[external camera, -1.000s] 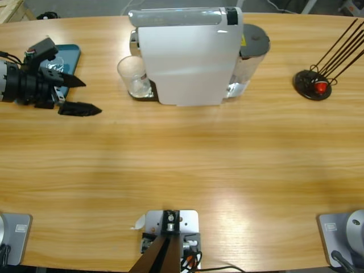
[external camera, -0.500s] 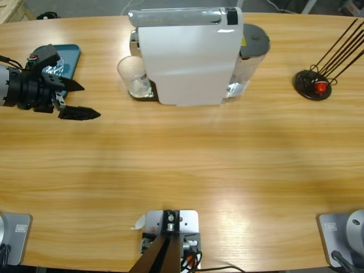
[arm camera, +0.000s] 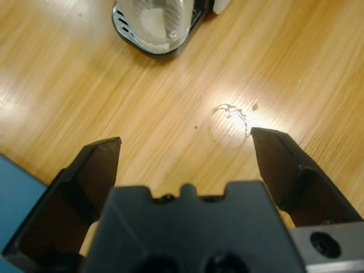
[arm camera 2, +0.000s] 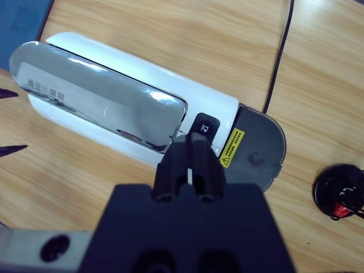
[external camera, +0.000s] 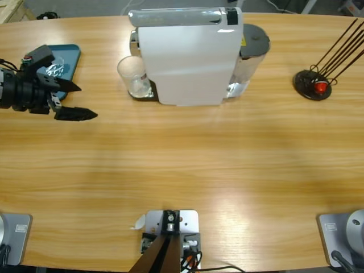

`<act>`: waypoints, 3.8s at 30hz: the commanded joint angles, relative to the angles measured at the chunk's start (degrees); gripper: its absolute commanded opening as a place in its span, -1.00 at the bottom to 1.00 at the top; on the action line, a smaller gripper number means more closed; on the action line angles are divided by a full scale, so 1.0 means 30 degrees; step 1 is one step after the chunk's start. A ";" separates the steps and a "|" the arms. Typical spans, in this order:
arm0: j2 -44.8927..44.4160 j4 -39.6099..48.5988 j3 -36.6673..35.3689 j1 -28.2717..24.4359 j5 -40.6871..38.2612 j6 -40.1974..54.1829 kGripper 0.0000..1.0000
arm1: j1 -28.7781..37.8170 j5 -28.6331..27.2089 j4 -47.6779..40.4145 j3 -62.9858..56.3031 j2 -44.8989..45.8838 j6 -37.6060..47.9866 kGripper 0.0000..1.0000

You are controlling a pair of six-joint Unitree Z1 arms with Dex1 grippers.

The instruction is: Pour coffee

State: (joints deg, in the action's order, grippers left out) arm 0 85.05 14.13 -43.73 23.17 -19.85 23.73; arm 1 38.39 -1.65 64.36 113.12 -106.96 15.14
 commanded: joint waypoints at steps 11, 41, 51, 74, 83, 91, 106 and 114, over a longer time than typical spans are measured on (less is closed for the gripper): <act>-0.1457 -0.0492 0.0601 -0.0376 -0.0766 -0.0558 1.00 | -0.0456 -0.0265 0.0225 0.0057 -0.1204 0.0238 -1.00; -0.1222 -0.0726 0.0806 -0.0400 -0.0737 -0.0558 1.00 | -0.0784 0.0022 0.0131 -0.0476 -0.1836 0.0256 -1.00; -0.1258 -0.0756 0.0864 -0.0400 -0.0737 -0.0558 1.00 | -0.0784 0.0263 0.1010 -0.1203 -0.2721 0.0256 -1.00; -0.2183 -0.0756 0.1063 -0.0400 -0.0673 -0.0558 0.99 | 0.1208 -0.1032 0.1995 -0.2433 0.5541 0.0045 1.00; -0.2570 -0.0756 0.1069 -0.0400 -0.0614 -0.0716 0.98 | 0.1472 -0.0962 -0.0953 -0.5820 0.5798 0.0226 1.00; -0.2986 -0.0726 0.1087 -0.0400 -0.0614 -0.0997 0.99 | 0.2550 -0.0751 -0.3671 -0.9963 0.6929 0.0209 1.00; -0.2746 -0.0750 0.0964 -0.0400 -0.0661 -0.0938 0.98 | 0.3083 -0.1583 -0.4023 -1.2775 1.0334 0.0361 1.00; -0.2160 -0.0843 0.1005 -0.0400 -0.0573 -0.0880 0.98 | 0.3083 -0.1647 -0.4082 -1.3367 1.1318 0.0256 1.00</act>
State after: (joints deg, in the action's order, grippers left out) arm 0 76.63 12.31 -41.85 22.52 -21.42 21.14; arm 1 47.05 -5.81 52.69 75.18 -75.43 15.81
